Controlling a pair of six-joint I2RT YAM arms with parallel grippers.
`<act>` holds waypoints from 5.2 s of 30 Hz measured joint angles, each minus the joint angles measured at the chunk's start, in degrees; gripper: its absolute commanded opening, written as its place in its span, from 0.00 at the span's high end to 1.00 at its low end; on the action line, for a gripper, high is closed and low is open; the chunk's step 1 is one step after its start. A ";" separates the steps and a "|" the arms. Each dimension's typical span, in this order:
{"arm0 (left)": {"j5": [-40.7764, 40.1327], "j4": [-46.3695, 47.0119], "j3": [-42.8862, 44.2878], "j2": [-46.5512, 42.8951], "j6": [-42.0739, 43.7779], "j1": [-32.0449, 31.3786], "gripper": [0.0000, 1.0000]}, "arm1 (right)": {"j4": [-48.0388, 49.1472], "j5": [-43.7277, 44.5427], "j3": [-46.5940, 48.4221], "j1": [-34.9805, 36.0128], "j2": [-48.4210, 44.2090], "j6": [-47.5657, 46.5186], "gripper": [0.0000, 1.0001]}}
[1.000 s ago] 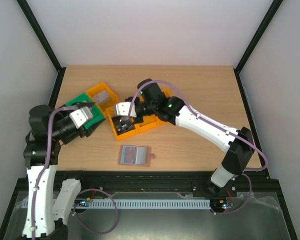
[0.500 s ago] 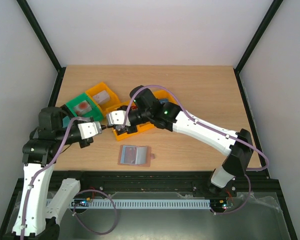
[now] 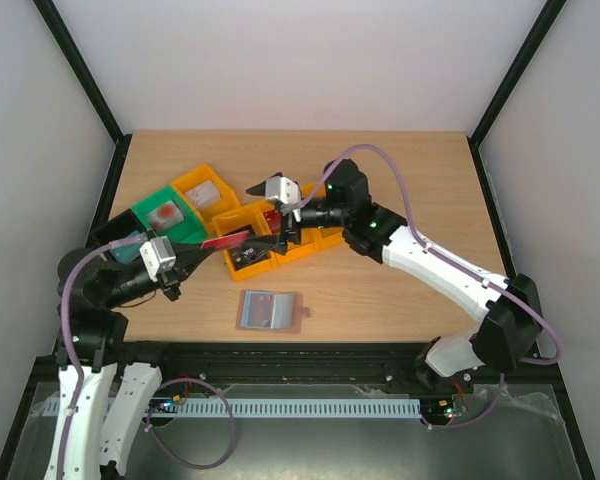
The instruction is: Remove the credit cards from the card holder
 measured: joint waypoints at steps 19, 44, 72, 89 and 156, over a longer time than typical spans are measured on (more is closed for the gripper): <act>0.79 42.93 -10.82 -2.40 -41.22 -0.11 0.98 | 24.33 -8.20 -9.42 0.35 -5.55 21.40 0.01; -2.10 43.01 -10.80 -2.38 -40.70 -0.09 0.98 | 28.72 -8.72 -6.91 2.19 -3.82 31.41 0.49; -10.56 -16.28 7.19 4.48 21.07 -0.04 0.41 | -21.75 21.18 6.08 12.24 -1.01 -8.04 0.98; -12.37 -37.07 10.23 10.62 41.62 -0.37 0.82 | -25.31 26.56 9.01 17.62 2.16 -11.91 0.98; -58.07 8.79 9.03 66.20 45.31 13.31 0.98 | -6.03 36.59 -4.81 4.50 -11.23 5.01 0.01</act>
